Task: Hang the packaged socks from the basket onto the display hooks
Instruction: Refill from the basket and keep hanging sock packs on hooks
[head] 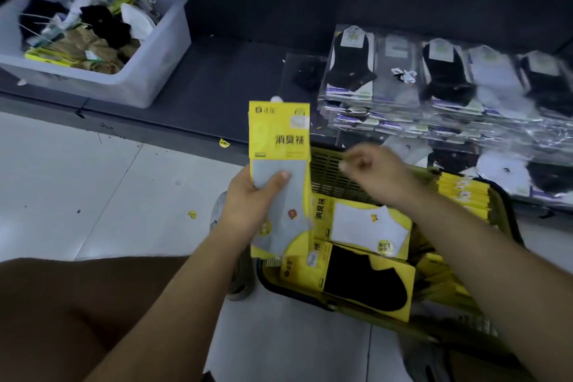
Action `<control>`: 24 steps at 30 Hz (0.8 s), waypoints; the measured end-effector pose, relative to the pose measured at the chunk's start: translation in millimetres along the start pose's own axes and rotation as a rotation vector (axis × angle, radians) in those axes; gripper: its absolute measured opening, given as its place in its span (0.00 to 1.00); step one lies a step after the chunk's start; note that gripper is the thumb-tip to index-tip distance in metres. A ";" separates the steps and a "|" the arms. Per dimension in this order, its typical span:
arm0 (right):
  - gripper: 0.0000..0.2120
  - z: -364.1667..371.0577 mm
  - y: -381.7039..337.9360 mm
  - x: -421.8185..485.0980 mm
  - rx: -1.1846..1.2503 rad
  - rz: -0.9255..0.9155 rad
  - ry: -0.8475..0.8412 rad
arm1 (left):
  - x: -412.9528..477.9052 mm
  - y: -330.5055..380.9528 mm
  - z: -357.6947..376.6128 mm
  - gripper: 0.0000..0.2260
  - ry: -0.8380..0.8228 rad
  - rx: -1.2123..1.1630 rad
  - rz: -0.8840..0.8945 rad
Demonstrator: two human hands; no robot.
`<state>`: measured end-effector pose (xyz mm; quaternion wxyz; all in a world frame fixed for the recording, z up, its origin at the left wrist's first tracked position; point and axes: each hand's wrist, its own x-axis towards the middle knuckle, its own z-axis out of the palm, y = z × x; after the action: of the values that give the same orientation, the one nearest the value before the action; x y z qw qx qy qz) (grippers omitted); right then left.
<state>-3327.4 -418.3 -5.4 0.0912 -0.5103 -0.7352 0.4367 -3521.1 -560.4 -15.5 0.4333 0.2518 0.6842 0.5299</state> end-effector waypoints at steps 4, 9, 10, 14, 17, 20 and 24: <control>0.26 41.7 65.7 -8.7 -0.557 0.074 -0.273 | -1.7 -34.5 -10.9 0.11 0.018 0.062 -0.150; 0.23 52.3 78.4 -4.4 -0.629 -0.026 -0.128 | 2.7 -47.7 -10.9 0.02 0.068 0.114 -0.162; 0.24 50.6 76.8 -3.6 -0.627 -0.040 -0.137 | 4.0 -48.3 -10.3 0.02 0.070 0.126 -0.157; 0.23 43.8 70.8 -2.7 -0.589 -0.065 -0.157 | 7.3 -49.7 -8.7 0.02 0.069 0.126 -0.144; 0.19 43.1 69.9 -4.8 -0.553 -0.085 -0.133 | 6.8 -51.5 -8.9 0.03 0.070 0.110 -0.129; 0.12 39.1 69.7 -6.4 -0.444 -0.041 -0.146 | 5.9 -52.9 -9.7 0.03 0.073 0.099 -0.143; 0.08 13.9 61.1 -0.9 -0.167 0.082 0.006 | 4.0 -50.6 -10.9 0.04 0.111 0.039 -0.146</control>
<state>-3294.0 -420.7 -58.4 0.0326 -0.5469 -0.7473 0.3760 -3526.6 -578.5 -63.9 0.4273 0.1801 0.7337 0.4966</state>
